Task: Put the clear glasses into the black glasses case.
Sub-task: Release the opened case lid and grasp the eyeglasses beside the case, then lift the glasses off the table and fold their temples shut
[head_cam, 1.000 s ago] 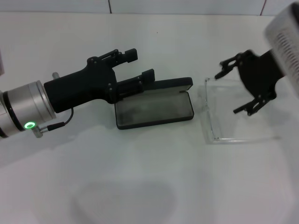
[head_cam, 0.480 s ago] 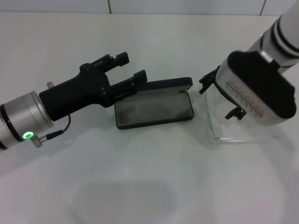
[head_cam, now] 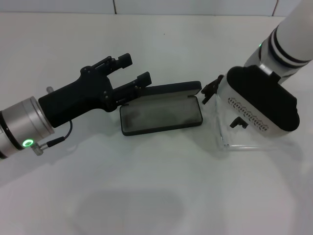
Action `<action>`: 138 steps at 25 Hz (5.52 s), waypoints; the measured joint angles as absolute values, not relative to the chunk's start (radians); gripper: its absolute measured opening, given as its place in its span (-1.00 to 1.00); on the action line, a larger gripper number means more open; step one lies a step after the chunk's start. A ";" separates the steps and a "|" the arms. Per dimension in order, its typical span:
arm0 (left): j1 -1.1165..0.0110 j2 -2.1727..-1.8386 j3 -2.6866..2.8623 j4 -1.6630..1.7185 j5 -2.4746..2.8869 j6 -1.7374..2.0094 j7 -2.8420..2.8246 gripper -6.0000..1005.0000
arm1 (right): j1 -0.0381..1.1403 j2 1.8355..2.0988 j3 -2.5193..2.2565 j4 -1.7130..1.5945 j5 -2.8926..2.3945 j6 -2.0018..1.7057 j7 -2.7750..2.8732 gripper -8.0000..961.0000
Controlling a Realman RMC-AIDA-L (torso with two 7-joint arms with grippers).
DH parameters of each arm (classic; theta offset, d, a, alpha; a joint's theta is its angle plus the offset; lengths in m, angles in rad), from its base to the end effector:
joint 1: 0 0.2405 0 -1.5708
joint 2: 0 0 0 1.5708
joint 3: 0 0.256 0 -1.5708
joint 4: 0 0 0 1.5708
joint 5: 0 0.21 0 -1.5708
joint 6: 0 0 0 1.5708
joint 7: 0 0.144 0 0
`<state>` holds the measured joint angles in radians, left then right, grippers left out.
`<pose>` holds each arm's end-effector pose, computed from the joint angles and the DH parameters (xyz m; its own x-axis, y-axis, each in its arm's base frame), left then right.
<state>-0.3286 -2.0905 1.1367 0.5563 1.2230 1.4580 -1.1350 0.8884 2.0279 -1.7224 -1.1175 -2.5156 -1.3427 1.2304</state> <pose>-0.2561 0.3013 -0.0165 0.5698 0.1829 0.8011 0.5317 -0.8254 -0.1898 0.1137 0.3840 -0.0602 0.3955 0.8014 0.4486 0.7813 -0.5504 0.2943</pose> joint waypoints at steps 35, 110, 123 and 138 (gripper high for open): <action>-0.332 -2.090 1.137 0.554 1.224 1.458 -1.104 0.54 | 0.920 2.028 -1.781 -0.992 -2.439 -1.235 1.164 0.07; -0.783 -2.081 1.138 0.548 1.539 1.627 -1.392 0.54 | 0.723 1.956 -0.947 -0.476 -1.763 -1.520 1.644 -0.74; -0.786 -2.085 1.138 0.549 1.559 1.619 -1.380 0.54 | 0.741 1.952 -0.937 -0.482 -1.755 -1.558 1.653 -0.74; -0.782 -2.081 1.126 0.577 1.553 1.615 -1.364 0.54 | 0.733 1.932 -0.937 -0.474 -1.757 -1.654 1.688 -0.74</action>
<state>-0.7823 -2.0806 1.1263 0.5769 1.5530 1.6149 -1.3643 0.7330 1.9317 -0.9366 -0.4744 -1.7566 -1.6544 1.6883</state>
